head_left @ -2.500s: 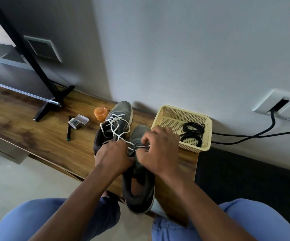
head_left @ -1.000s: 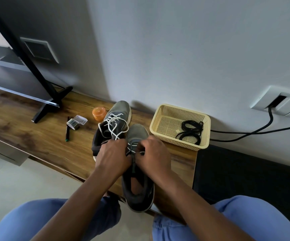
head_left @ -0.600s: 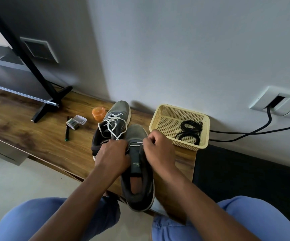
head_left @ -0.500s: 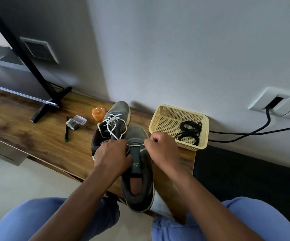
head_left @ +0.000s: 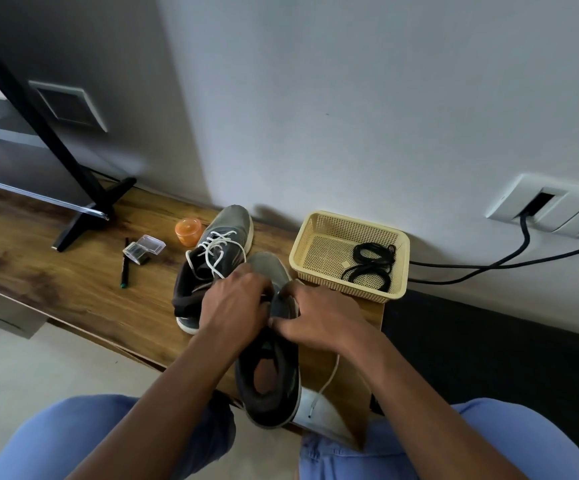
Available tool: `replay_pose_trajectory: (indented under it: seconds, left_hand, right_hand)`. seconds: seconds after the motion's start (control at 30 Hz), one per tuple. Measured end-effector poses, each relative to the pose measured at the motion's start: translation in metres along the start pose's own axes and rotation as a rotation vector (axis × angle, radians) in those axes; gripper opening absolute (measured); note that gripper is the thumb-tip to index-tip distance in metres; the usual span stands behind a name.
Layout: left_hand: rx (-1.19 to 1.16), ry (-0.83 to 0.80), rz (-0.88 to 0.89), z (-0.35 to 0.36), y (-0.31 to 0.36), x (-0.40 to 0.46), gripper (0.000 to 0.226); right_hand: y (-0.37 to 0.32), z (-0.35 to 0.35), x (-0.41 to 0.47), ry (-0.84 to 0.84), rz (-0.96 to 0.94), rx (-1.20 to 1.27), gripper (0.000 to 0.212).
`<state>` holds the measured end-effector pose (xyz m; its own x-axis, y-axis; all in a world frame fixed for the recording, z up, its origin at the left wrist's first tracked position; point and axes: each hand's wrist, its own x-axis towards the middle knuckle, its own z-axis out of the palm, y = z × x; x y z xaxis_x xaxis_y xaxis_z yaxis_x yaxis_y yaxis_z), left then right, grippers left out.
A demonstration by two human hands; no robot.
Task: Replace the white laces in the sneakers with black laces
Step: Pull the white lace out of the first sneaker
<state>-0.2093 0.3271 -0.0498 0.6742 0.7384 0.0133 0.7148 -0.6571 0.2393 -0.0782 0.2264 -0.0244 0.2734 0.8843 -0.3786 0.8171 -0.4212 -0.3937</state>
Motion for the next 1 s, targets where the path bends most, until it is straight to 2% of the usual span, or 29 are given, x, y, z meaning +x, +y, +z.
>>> replay_pose_trajectory:
  seconds: [0.1, 0.13, 0.2, 0.27, 0.47, 0.6, 0.67, 0.73, 0.87, 1.0]
  left_hand:
    - [-0.014, -0.056, -0.01, 0.004, -0.003, 0.003, 0.017]
    - [-0.023, -0.074, -0.011, 0.005, -0.003, 0.005, 0.016]
    - [-0.049, -0.1, -0.016, 0.008, -0.003, 0.006, 0.009]
    - [-0.069, -0.134, -0.005, 0.01, -0.002, 0.006, 0.006]
    - [-0.147, -0.25, 0.081, -0.002, -0.007, 0.007, 0.009]
    - [-0.307, -0.323, 0.099, -0.02, -0.015, 0.009, 0.016]
    - [-0.206, -0.385, 0.089, -0.023, -0.015, 0.008, 0.011]
    - [-0.059, -0.413, 0.08, -0.02, -0.011, 0.006, 0.017]
    - [-0.01, -0.321, 0.021, -0.004, -0.004, 0.005, 0.036]
    - [-0.027, -0.21, 0.009, 0.0, -0.004, 0.004, 0.024]
  right_hand:
    - [-0.002, 0.001, -0.002, -0.101, -0.019, -0.048, 0.078]
    - [-0.005, 0.007, -0.003, -0.054, -0.024, -0.081, 0.077]
    - [-0.014, 0.023, -0.008, 0.147, -0.019, -0.098, 0.057]
    - [-0.025, 0.037, -0.012, 0.275, 0.016, -0.06, 0.037]
    - [-0.029, 0.052, -0.01, 0.314, 0.045, -0.017, 0.019]
    - [-0.029, 0.057, -0.008, 0.33, 0.042, 0.005, 0.015]
    - [-0.029, 0.059, -0.007, 0.332, 0.038, 0.0, 0.018]
    - [-0.029, 0.059, -0.008, 0.324, 0.014, 0.002, 0.02]
    - [-0.029, 0.057, -0.009, 0.305, 0.022, 0.034, 0.019]
    - [-0.028, 0.054, -0.009, 0.299, 0.03, 0.012, 0.019]
